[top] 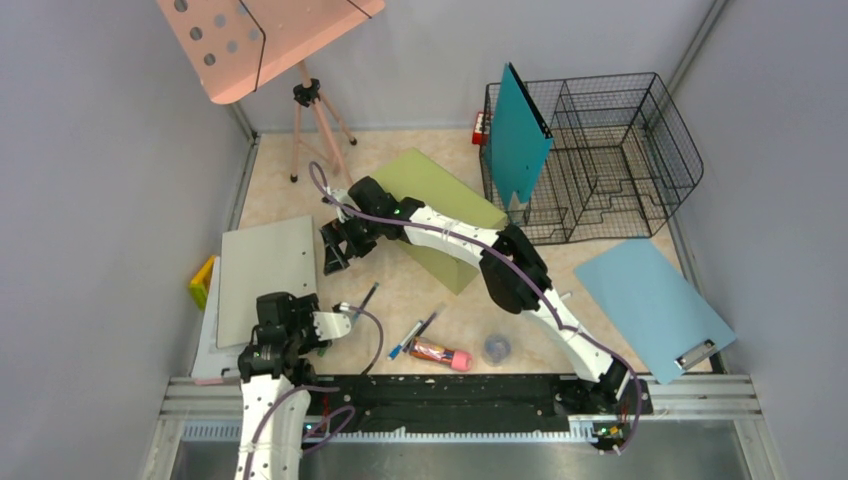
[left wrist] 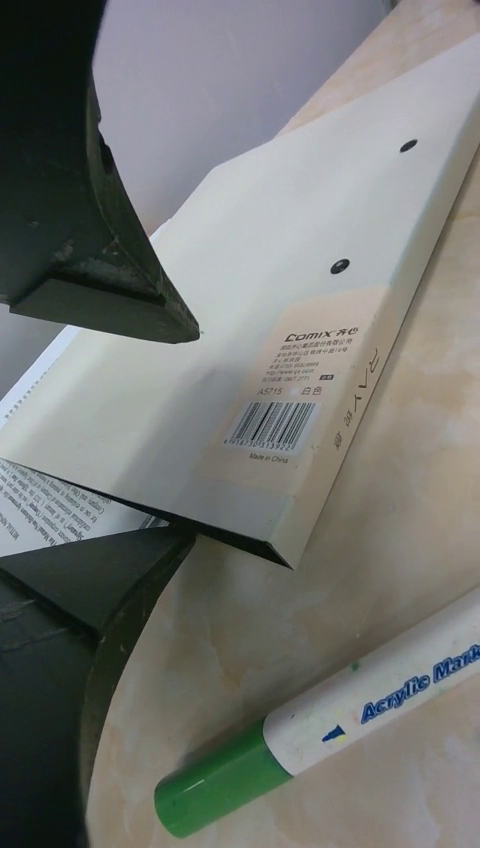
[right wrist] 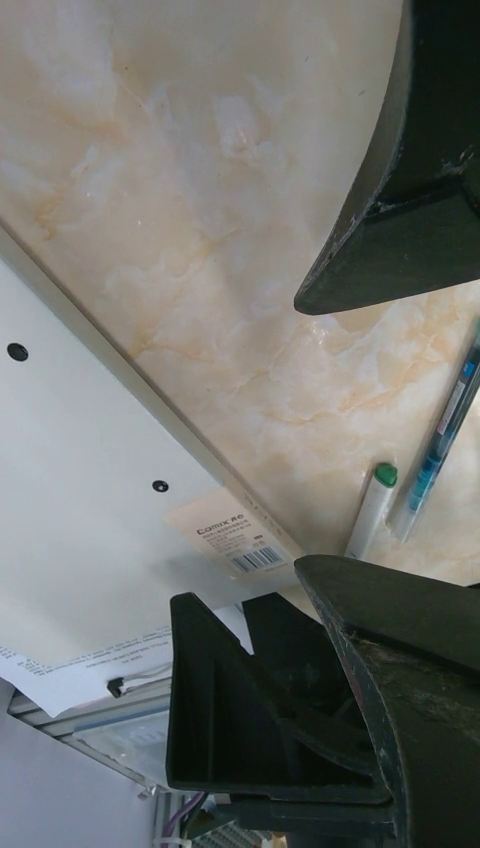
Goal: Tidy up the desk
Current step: Pick up the folder from the corner of the board.
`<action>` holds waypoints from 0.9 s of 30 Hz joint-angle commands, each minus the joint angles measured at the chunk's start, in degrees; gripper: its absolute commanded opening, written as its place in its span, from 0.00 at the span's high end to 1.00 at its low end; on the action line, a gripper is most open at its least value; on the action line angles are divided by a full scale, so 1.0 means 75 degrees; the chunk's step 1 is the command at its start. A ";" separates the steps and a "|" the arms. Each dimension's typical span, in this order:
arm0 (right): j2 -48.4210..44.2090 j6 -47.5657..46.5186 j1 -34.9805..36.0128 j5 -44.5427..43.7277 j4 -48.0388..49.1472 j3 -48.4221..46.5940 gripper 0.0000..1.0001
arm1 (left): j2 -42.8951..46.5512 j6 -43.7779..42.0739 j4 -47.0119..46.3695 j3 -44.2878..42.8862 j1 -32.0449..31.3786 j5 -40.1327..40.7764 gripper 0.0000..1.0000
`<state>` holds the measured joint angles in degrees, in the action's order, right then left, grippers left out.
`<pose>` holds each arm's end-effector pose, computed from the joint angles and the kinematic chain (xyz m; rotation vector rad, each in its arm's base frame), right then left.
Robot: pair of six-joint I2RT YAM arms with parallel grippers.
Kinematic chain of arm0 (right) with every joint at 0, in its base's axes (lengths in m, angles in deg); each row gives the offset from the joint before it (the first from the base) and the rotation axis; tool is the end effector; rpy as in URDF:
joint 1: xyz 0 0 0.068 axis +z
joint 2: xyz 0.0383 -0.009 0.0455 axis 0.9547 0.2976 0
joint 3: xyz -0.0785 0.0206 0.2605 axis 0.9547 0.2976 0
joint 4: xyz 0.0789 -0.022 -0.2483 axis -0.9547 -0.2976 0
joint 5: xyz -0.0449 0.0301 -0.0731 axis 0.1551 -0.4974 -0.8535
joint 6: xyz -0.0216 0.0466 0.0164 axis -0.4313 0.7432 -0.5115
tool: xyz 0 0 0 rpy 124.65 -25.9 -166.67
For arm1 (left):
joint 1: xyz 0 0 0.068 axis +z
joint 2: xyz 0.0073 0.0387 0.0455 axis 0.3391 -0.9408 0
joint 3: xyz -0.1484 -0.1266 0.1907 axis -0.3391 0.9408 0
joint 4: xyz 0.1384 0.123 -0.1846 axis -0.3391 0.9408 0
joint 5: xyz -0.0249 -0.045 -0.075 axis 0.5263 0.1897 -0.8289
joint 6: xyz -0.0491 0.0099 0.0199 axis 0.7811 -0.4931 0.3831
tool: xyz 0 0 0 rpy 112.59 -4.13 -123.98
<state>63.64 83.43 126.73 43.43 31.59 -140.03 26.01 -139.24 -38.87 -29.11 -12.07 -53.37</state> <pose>0.3163 0.4685 0.1848 -1.0905 2.2390 1.2454 0.0892 0.0081 0.1541 1.5370 2.0241 0.5004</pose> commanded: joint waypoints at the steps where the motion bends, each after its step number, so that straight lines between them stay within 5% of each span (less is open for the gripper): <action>1: -0.0210 0.0090 -0.0184 0.0152 0.0125 0.0061 0.11 | 0.0531 -0.0208 -0.0202 0.0091 -0.0037 -0.0280 0.28; 27: -0.0081 0.0268 -0.0254 0.0408 0.0180 0.0076 0.12 | 0.1310 -0.0458 -0.0357 0.0353 -0.0037 -0.0828 0.69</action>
<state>63.64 84.91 126.73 45.18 31.76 -140.01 34.56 -141.62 -38.81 -27.10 -12.07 -57.98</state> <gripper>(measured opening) 0.887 0.301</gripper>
